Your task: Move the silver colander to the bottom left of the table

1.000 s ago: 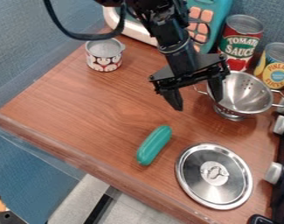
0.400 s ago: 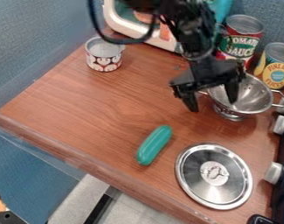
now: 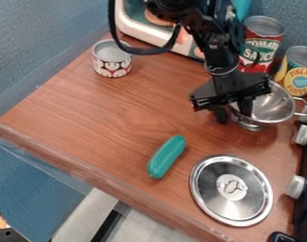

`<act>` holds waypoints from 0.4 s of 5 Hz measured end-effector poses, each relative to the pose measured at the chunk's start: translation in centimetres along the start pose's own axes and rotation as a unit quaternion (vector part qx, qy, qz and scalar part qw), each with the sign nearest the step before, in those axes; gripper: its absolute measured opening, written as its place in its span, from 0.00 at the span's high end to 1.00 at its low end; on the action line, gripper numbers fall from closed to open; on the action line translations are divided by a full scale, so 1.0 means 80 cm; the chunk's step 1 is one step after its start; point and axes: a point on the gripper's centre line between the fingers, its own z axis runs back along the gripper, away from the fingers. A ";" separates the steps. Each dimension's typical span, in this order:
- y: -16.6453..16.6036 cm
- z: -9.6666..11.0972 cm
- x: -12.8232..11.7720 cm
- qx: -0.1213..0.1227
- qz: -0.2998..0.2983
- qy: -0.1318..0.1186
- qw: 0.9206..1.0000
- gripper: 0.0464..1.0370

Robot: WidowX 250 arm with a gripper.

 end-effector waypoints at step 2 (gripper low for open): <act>0.008 0.007 0.008 0.002 0.019 0.001 1.000 0.96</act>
